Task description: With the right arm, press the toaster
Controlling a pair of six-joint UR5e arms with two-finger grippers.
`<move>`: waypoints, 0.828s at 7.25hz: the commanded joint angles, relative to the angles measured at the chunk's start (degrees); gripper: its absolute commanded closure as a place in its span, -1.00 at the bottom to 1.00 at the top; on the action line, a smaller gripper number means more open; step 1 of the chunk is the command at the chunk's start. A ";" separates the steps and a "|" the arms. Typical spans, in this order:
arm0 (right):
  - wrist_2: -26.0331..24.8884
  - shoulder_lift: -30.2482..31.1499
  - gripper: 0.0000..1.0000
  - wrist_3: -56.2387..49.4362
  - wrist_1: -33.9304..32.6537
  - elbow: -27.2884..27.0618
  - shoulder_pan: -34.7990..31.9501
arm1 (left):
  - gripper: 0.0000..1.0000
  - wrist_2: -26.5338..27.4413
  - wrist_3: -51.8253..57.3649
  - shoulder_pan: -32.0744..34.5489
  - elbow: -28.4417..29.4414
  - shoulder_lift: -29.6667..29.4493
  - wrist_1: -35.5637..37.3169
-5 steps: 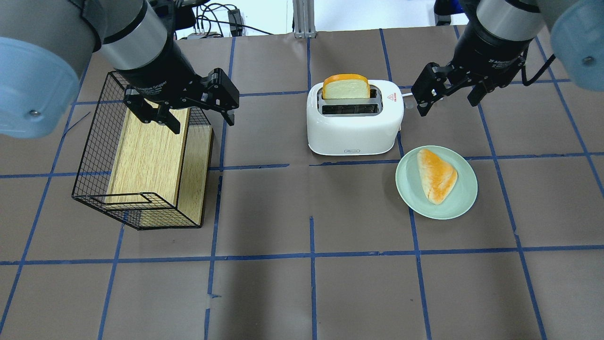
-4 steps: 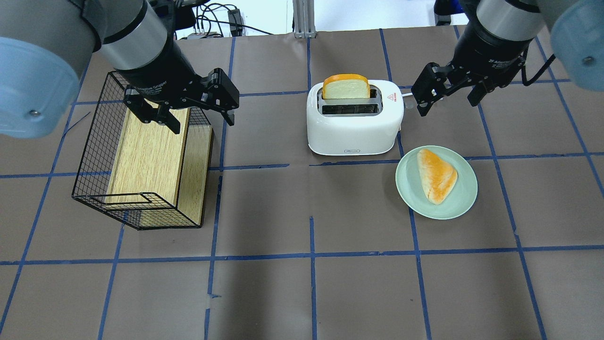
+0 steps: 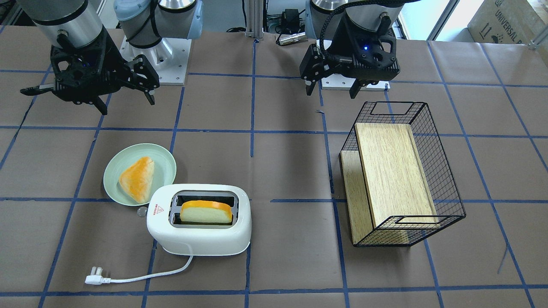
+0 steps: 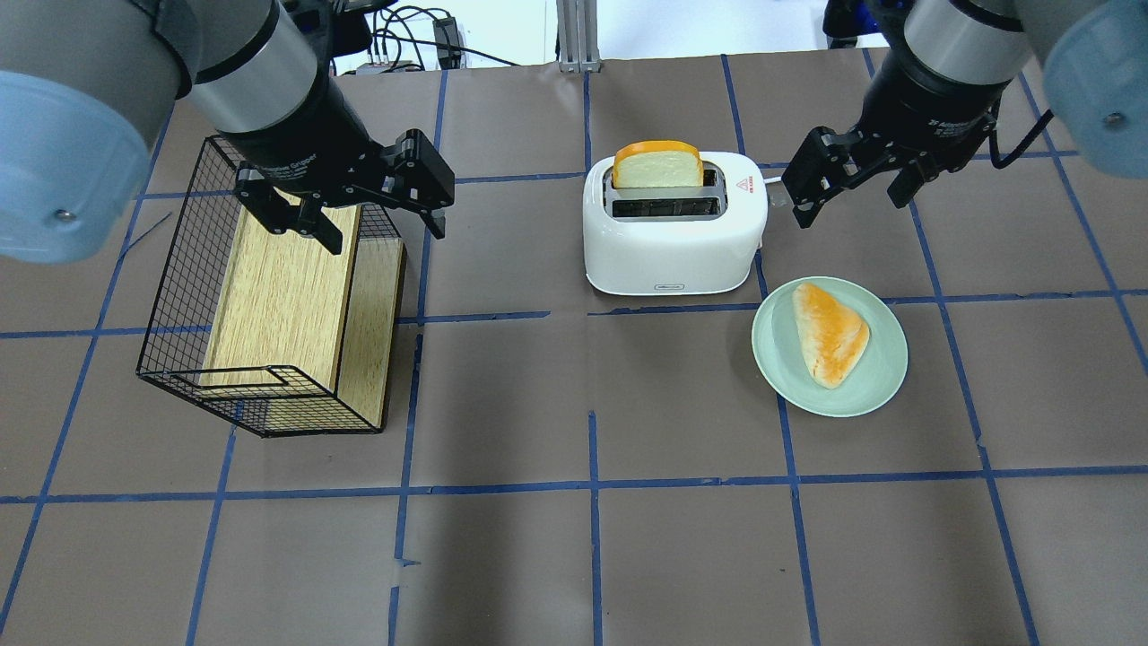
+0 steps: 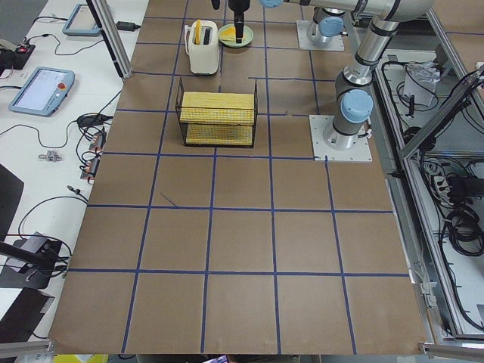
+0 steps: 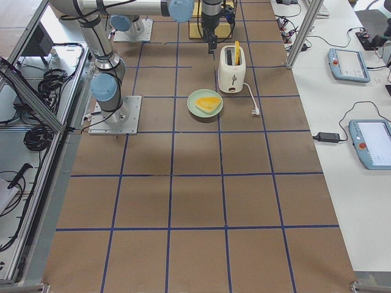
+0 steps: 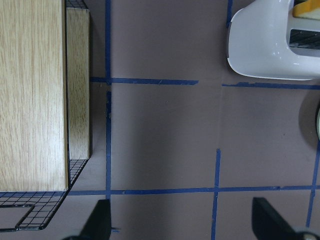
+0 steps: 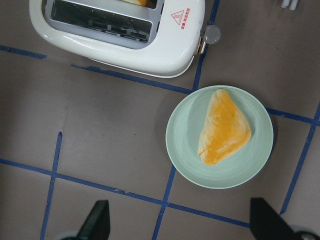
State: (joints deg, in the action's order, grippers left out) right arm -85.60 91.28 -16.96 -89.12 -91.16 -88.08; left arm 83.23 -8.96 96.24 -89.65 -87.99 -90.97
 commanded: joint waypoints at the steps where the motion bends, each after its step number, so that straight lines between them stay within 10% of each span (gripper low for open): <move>1: -0.01 -0.31 -1.00 -3.69 -0.08 -0.33 0.01 | -1.00 0.00 0.00 0.00 0.00 -0.08 0.00; 6: 2.00 -2.49 -1.00 -13.53 -2.18 -0.25 0.36 | -1.00 0.00 0.00 0.00 0.00 -0.08 0.00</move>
State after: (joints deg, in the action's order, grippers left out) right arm -84.95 90.21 -23.20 -89.97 -91.53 -87.97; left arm 83.23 -8.97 96.24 -89.65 -88.04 -90.97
